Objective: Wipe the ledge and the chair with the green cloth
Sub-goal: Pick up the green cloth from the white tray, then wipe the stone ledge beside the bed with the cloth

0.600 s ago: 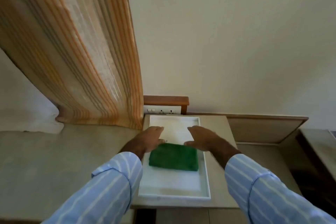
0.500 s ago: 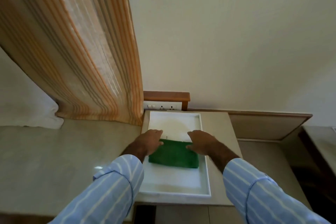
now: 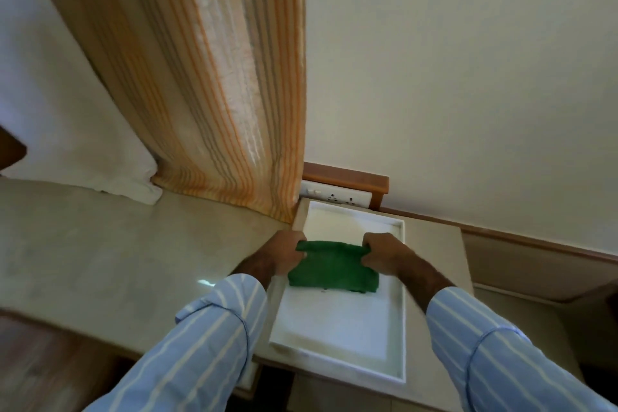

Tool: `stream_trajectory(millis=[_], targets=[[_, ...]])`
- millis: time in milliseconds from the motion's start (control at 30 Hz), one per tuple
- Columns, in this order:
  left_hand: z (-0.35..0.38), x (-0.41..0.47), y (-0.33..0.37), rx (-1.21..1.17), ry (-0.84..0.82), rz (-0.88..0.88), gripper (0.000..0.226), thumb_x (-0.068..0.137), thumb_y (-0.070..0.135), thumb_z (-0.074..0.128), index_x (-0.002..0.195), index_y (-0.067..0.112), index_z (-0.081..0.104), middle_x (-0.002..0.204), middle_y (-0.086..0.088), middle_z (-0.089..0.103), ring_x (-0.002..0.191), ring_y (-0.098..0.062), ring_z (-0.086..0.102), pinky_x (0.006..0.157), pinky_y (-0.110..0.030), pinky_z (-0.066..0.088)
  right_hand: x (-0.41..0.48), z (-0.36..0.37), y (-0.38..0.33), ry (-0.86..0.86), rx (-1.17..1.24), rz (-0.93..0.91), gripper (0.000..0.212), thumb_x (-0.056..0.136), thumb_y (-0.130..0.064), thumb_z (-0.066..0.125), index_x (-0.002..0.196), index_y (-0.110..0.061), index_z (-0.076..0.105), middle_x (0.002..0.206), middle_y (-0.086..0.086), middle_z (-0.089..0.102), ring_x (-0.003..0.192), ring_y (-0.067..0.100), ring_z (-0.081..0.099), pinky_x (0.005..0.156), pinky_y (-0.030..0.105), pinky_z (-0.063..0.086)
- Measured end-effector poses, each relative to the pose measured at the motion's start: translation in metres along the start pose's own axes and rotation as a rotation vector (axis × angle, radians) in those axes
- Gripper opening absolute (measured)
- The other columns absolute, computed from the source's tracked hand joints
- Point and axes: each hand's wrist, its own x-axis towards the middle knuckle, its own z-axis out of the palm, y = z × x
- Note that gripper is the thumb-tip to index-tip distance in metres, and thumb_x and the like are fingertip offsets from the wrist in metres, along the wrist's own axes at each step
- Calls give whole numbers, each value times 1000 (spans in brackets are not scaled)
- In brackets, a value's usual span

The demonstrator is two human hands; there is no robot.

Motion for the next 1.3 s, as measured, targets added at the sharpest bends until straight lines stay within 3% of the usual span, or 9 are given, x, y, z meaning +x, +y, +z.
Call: stream_trajectory(millis=[67,133,300,433,700,800,1000,1133,1300], targets=[[-19,-15,-15,-76,65,-30,4,90,14,63,93,11,63,96,-9,67,91,-25,63,71,-28,48,11,-7,-22,9,10,-45,25,95,-17,63,119,-12,63,123,11,66,114,27,62,100,40,56],[-39,-31,-34,-124,145,-46,13,90,12,62,84,21,55,89,-2,62,86,-19,59,62,-21,40,22,-13,-51,40,7,-95,21,93,-16,63,114,-15,62,116,9,66,108,25,62,96,41,57],[-85,-84,-106,-201,352,-202,15,91,15,64,105,10,66,96,-6,66,87,-20,59,73,-24,41,42,-20,-151,112,128,-264,22,89,-20,70,109,-24,63,102,-1,64,84,10,60,65,20,47],[-117,-140,-176,-219,518,-294,10,90,14,65,98,10,68,86,-3,65,80,-20,60,69,-23,39,52,-6,-240,122,229,-383,44,86,-26,83,126,-16,67,109,1,64,103,21,63,84,29,48],[-161,-239,-314,-264,677,-468,8,88,17,66,94,12,68,82,-2,67,76,-18,60,57,-14,36,66,57,-418,79,299,-517,42,86,-15,82,126,-9,70,118,12,75,108,27,70,95,35,55],[-173,-263,-355,-308,754,-516,8,88,18,67,95,14,68,83,-2,69,77,-18,63,59,-18,40,72,79,-471,40,354,-532,37,87,-9,77,123,-6,70,117,17,75,110,32,72,101,48,58],[-184,-286,-419,-380,806,-593,11,92,16,65,102,10,63,92,-9,70,83,-26,66,68,-30,49,93,118,-541,-83,390,-536,33,91,-9,72,124,-7,68,121,15,72,113,33,70,99,53,60],[-185,-278,-458,-397,793,-631,14,94,16,64,105,10,61,94,-9,70,84,-27,66,73,-36,54,125,138,-570,-159,441,-487,31,94,-5,71,125,-7,66,119,16,70,101,28,72,84,42,67],[-190,-256,-507,-417,789,-686,16,92,13,66,107,12,63,98,-8,71,88,-26,67,75,-34,55,166,163,-603,-234,546,-380,31,92,2,70,122,-4,67,111,20,72,98,32,75,82,44,68]])
